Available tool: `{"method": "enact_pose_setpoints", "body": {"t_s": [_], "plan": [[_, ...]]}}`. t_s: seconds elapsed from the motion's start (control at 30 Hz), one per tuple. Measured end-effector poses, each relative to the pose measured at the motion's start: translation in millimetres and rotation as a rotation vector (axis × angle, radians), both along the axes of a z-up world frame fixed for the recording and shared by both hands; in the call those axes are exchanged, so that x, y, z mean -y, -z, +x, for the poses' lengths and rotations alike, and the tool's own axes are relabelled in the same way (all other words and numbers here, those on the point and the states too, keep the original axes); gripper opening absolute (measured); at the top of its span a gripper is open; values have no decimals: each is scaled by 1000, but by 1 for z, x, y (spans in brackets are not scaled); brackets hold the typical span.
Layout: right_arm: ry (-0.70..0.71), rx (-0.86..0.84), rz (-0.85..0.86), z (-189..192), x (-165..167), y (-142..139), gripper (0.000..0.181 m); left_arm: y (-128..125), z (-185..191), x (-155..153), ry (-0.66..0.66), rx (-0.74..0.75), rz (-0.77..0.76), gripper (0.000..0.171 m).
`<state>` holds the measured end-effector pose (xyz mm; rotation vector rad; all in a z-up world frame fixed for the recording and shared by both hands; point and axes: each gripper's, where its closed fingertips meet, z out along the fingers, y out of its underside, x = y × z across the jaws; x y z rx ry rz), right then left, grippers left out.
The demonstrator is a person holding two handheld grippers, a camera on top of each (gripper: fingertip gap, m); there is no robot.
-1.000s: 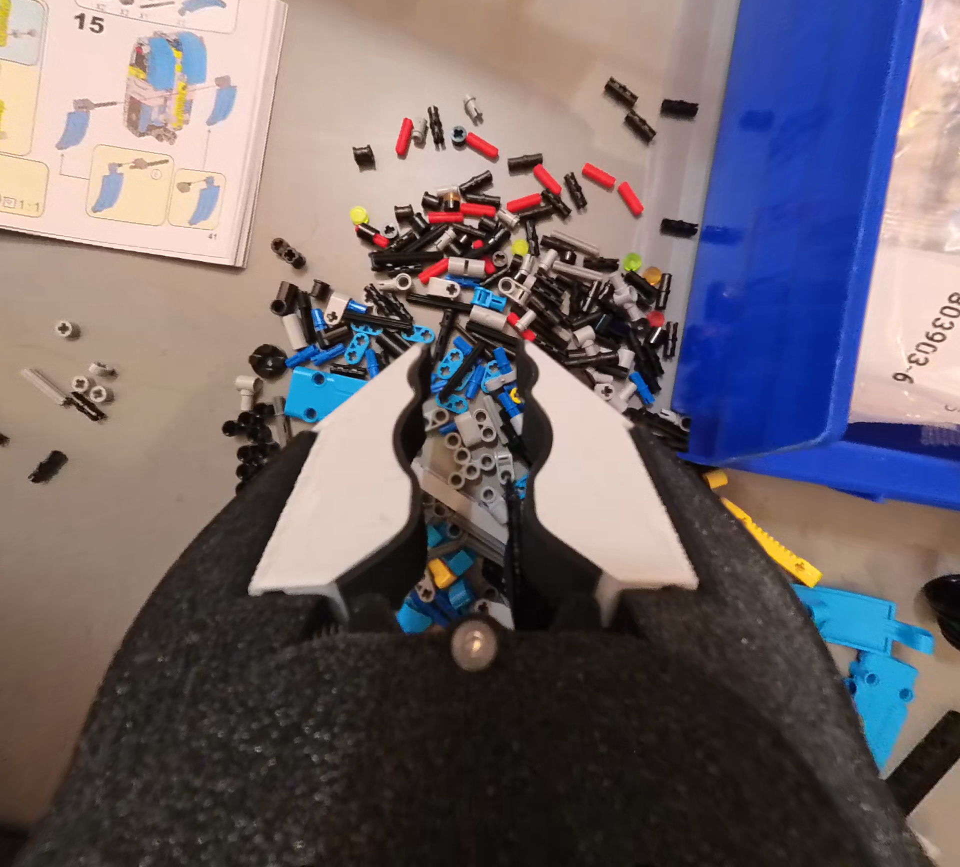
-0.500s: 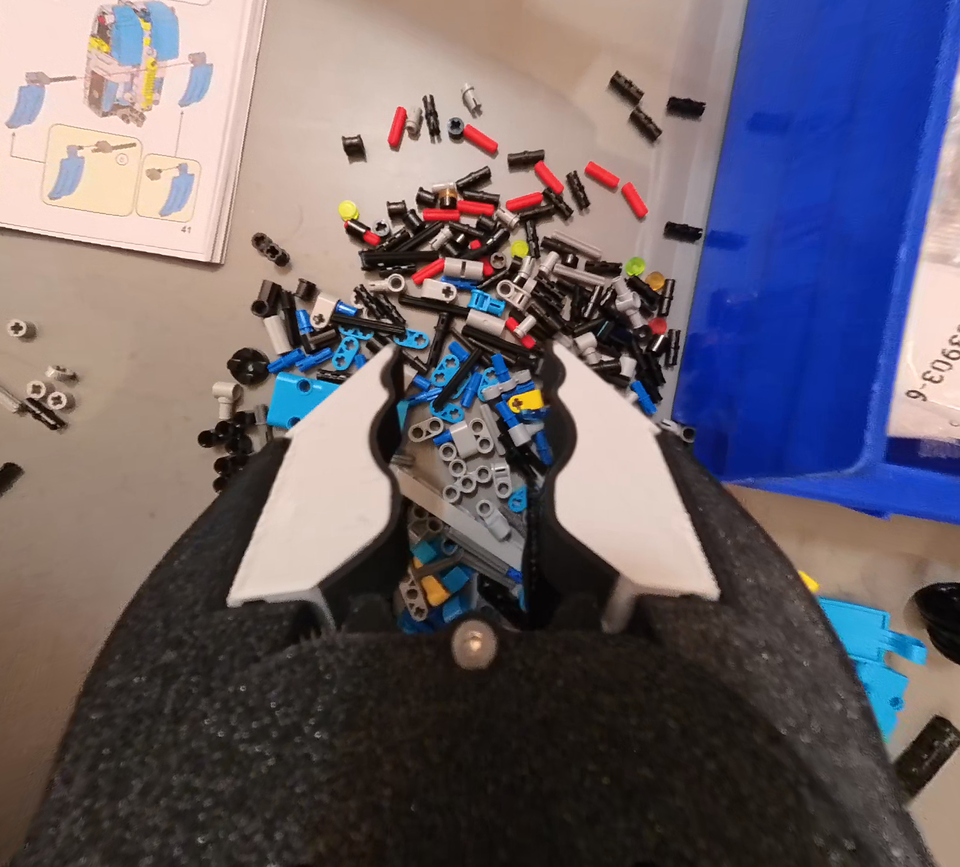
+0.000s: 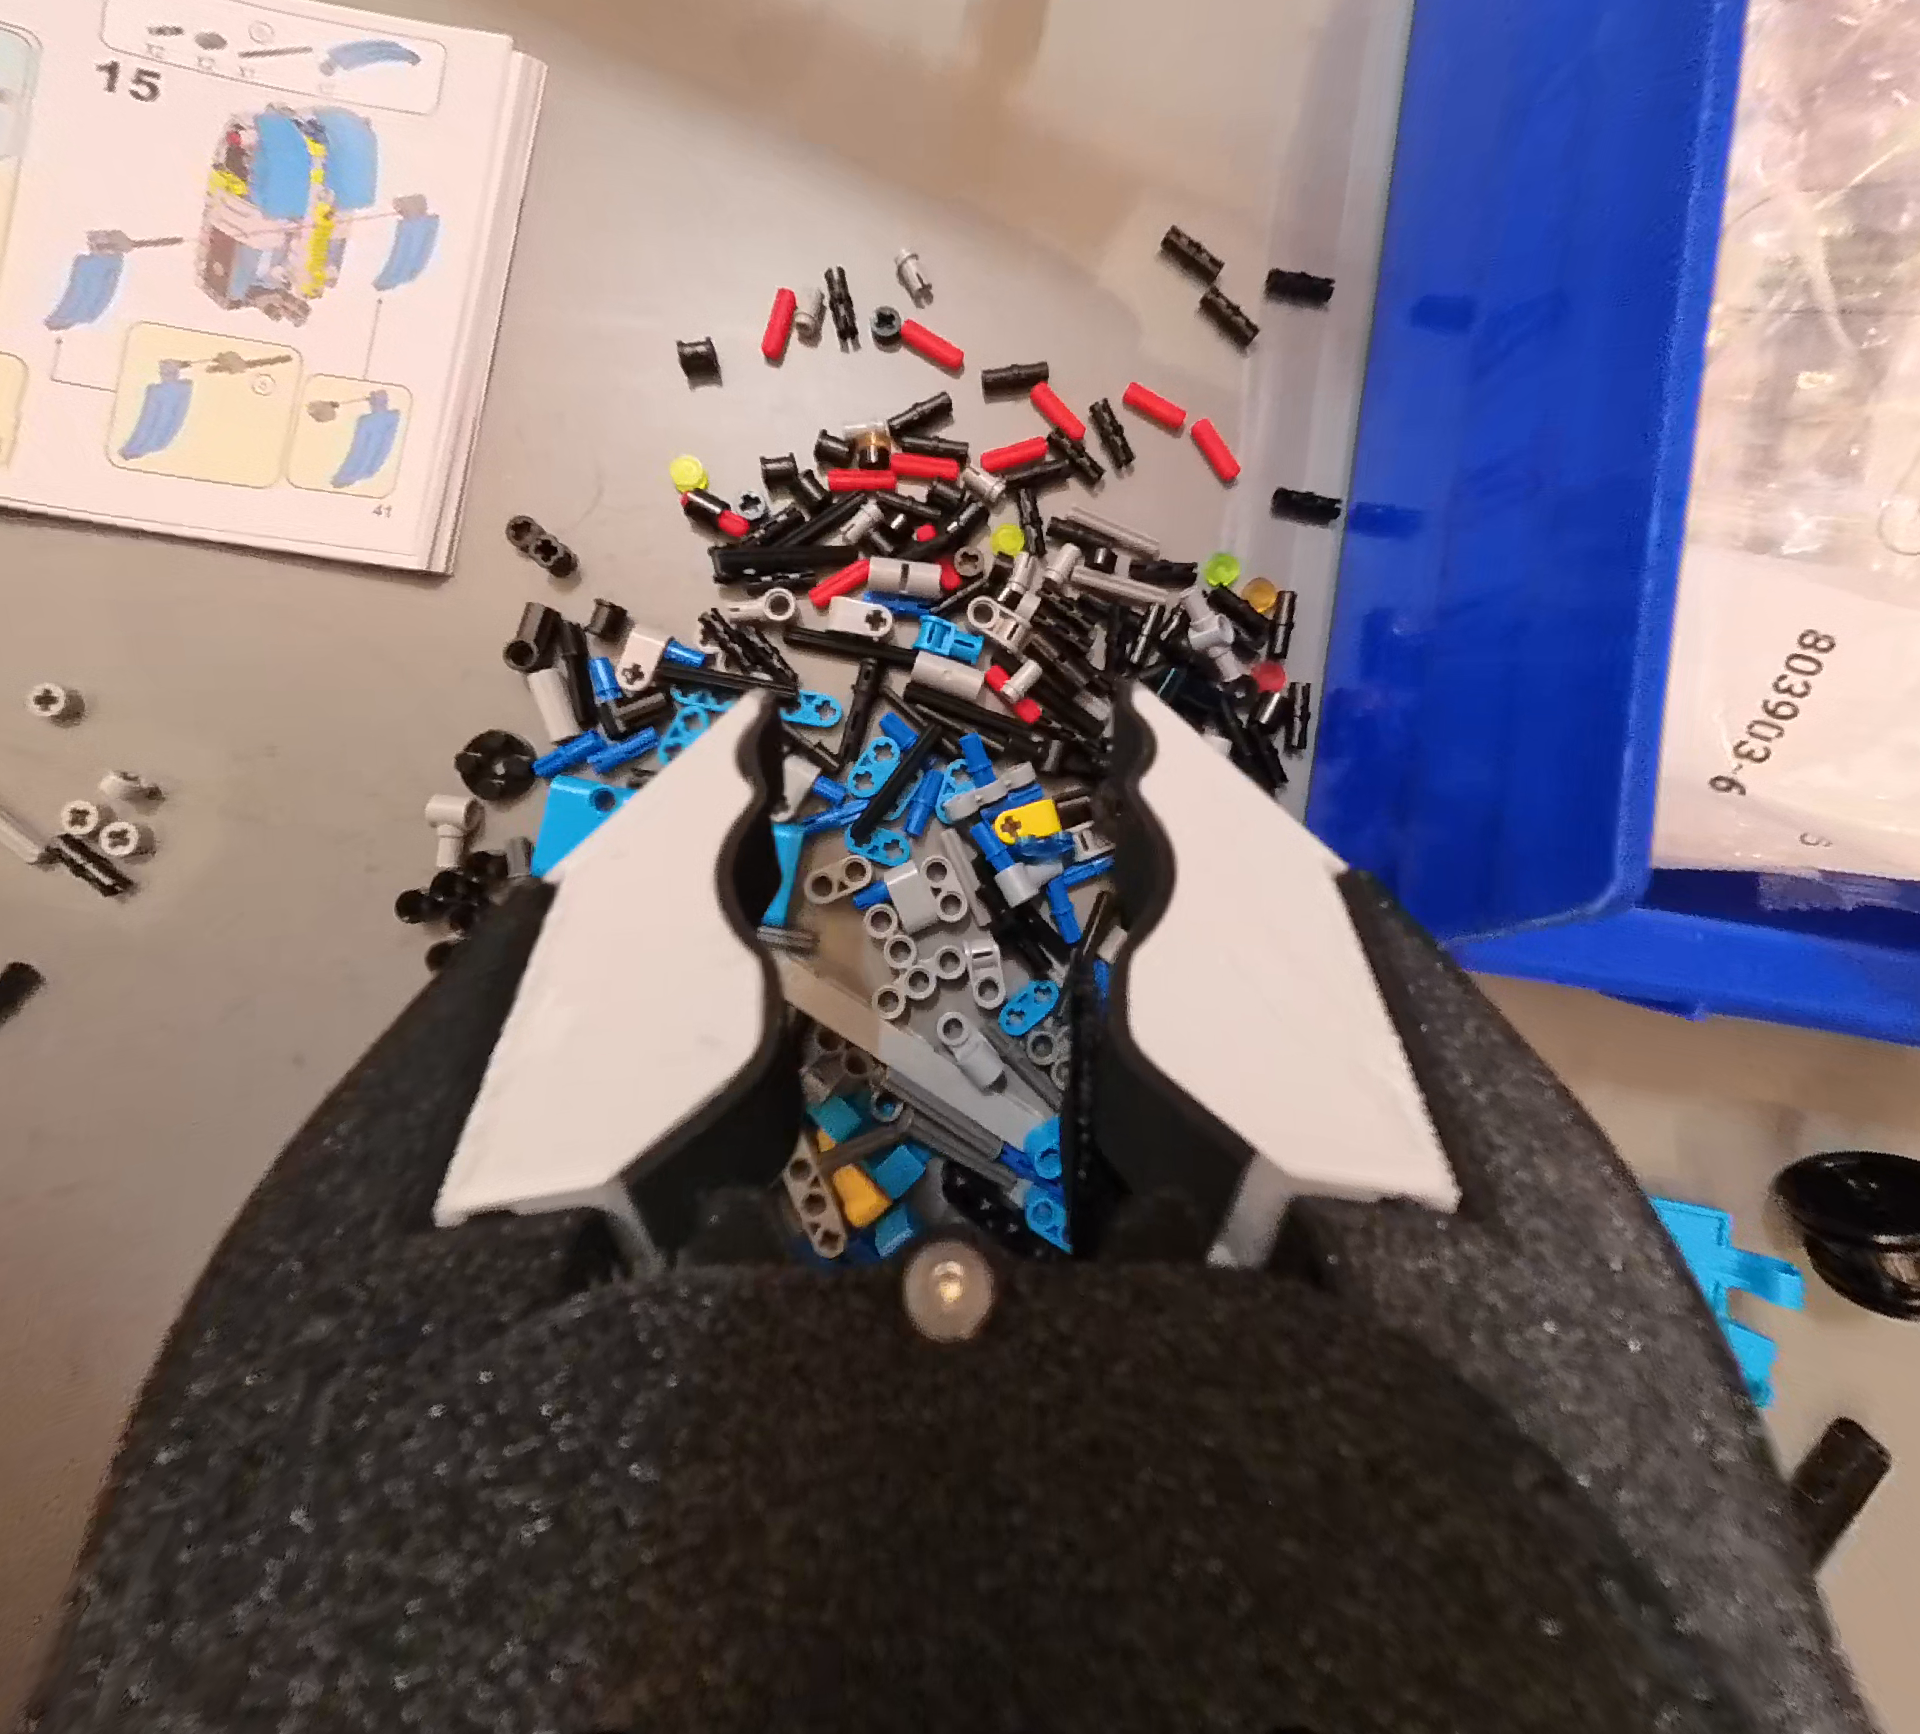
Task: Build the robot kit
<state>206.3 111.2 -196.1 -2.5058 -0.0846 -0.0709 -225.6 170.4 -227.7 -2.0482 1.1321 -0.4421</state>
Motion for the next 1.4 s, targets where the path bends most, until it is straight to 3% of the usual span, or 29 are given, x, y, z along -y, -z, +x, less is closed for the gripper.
{"method": "enact_pose_setpoints", "body": {"t_s": [0.17,0.4,1.4], "plan": [[-4,27,-10,0,-1,2,64,0,0,0,0,-4,8,50],[26,0,-1,5,0,0,51,0,0,0,-1,0,-1,50],[-47,-7,-35,-11,-1,9,64,0,1,2,14,-1,4,51]]}}
